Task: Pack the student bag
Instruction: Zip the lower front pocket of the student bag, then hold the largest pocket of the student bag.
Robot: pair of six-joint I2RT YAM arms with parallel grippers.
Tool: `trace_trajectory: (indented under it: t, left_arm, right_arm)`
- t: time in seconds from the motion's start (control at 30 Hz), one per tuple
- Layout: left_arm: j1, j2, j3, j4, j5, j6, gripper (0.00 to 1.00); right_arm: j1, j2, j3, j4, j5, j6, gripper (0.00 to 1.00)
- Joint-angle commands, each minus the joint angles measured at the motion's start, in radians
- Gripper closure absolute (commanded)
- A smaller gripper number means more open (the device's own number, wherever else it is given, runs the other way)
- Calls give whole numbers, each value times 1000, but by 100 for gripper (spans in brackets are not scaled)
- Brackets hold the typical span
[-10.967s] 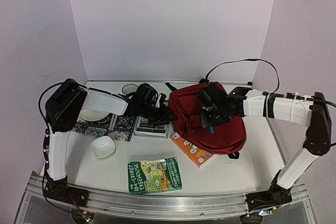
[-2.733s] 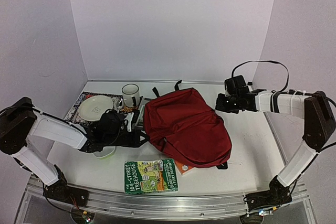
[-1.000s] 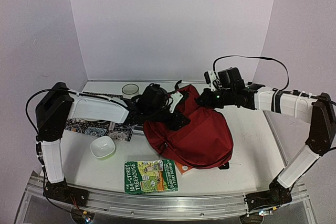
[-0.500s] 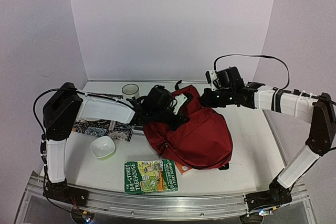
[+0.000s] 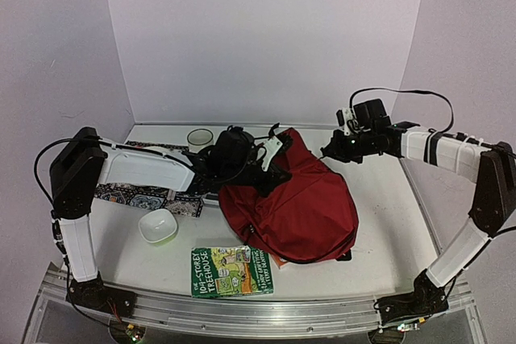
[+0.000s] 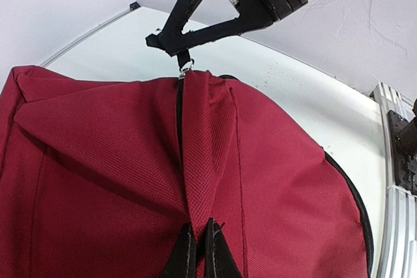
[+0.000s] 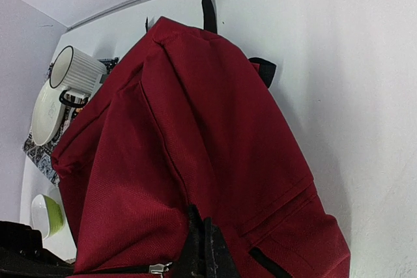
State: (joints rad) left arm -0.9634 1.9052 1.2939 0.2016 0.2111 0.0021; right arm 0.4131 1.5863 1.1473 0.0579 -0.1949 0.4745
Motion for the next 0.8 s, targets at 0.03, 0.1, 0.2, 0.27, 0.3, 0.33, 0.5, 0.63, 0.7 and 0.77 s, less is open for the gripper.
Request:
trace_trajectory:
  t: [0.03, 0.1, 0.2, 0.27, 0.3, 0.33, 0.5, 0.63, 0.7, 0.77]
  left_arm:
    - [-3, -82, -3, -40, 37, -16, 100]
    - [-3, -48, 39, -41, 20, -34, 100]
    - [-1, 21, 126, -49, -19, -55, 100]
    - [0, 74, 192, -64, -47, -69, 91]
    - [2, 95, 225, -78, -63, -76, 89]
    - [4, 111, 261, -102, -70, -82, 86]
    - [8, 110, 314, -188, -115, -120, 66]
    - [8, 32, 213, -225, -158, -169, 55]
    - [8, -15, 155, -257, -179, -203, 49]
    - [8, -63, 94, -293, -199, -250, 43]
  right_arm:
    - [-146, 64, 89, -2, 157, -34, 100]
    - [-147, 107, 147, -4, 87, -60, 100]
    - [-147, 175, 228, -6, 3, -81, 100]
    - [-146, 207, 269, -8, -37, -88, 97]
    - [-147, 222, 283, -12, -51, -91, 95]
    - [-147, 228, 294, -16, -63, -93, 93]
    - [-141, 201, 299, -65, -80, -110, 73]
    - [-100, 114, 246, -126, -30, -133, 63]
    - [-62, 66, 199, -145, -3, -133, 60]
    - [-15, 23, 146, -163, 46, -131, 57]
